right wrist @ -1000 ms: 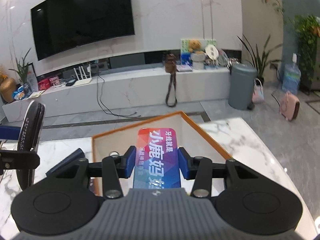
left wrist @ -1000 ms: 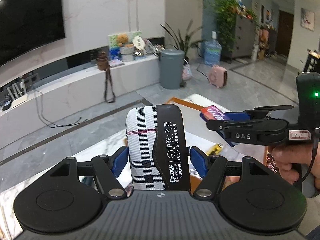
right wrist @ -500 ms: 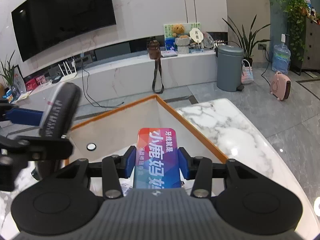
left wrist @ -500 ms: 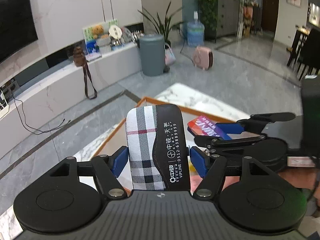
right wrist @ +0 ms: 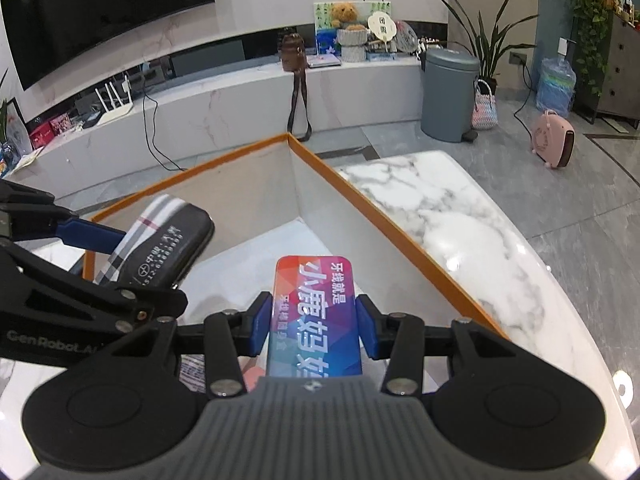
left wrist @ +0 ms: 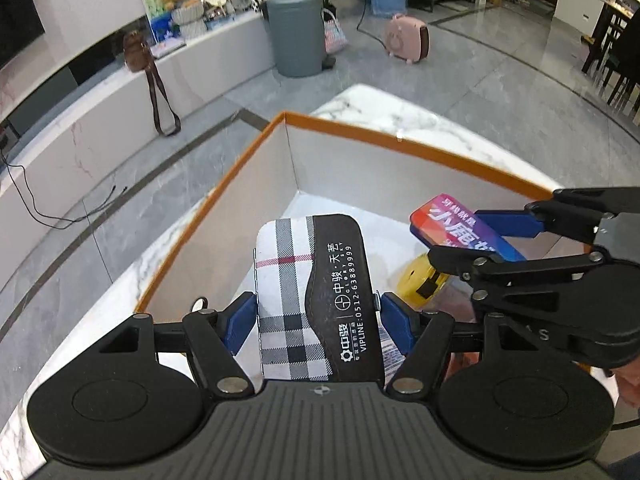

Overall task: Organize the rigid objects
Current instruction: 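Lower the plaid case and printed box down into the orange box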

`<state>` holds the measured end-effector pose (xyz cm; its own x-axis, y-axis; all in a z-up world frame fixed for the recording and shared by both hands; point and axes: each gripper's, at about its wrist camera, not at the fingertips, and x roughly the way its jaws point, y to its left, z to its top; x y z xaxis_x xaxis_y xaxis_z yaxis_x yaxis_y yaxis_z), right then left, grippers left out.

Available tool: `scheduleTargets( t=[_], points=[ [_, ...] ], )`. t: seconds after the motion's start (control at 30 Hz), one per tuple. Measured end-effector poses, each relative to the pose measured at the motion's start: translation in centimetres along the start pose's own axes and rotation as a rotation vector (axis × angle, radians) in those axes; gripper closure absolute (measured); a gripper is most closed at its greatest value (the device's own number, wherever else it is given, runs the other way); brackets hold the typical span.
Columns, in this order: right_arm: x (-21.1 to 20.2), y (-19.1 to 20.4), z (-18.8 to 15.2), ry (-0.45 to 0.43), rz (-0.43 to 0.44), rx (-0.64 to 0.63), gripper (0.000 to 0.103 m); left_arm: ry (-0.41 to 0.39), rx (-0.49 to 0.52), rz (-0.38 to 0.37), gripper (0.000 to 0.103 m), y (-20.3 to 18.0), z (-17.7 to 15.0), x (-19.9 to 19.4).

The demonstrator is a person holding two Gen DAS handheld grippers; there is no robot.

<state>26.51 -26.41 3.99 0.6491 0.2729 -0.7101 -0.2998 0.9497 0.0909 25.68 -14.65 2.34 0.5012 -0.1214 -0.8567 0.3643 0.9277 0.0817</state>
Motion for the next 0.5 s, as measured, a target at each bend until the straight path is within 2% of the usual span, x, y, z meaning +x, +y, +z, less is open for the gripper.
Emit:
scheduleTargets(
  t=[0.5],
  points=[
    [2.5,0.5,-0.2,0.093,-0.023,-0.017,0.056,0.075,0.033,-0.007,0.025,0.0,-0.8,2.6]
  ],
)
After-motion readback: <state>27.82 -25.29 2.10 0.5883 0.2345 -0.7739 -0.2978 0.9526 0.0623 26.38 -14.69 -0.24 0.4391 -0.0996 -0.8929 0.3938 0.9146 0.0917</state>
